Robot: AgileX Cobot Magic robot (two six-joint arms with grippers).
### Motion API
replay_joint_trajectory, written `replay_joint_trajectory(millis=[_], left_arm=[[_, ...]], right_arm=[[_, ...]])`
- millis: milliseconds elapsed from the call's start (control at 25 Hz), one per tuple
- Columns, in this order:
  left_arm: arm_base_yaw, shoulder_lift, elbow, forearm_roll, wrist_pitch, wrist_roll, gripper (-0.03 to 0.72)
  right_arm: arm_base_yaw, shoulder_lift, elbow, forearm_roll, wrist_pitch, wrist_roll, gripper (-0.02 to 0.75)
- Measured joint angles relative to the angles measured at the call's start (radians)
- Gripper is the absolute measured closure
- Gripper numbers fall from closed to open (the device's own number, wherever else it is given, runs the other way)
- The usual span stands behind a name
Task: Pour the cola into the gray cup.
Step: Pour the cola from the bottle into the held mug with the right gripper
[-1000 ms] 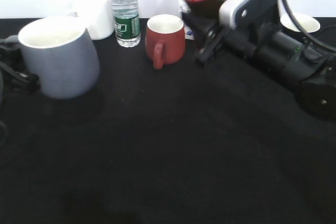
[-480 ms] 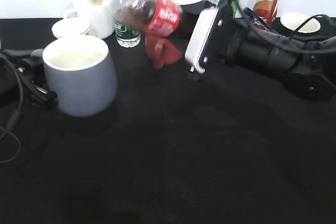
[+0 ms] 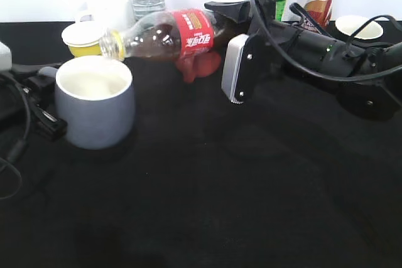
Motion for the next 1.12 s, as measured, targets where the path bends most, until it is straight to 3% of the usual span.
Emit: replay_joint_trajectory(millis=[480, 1120], left_arm=[[0.000, 0.001, 0.000, 0.020, 0.037, 0.005, 0.627], [0.000, 0.005, 0.000, 0.024, 0.041, 0.013, 0.627]], right_arm=[[0.000, 0.001, -0.002, 0.035, -0.049, -0.183, 0.353], [0.000, 0.001, -0.002, 0.051, -0.079, -0.233, 0.353]])
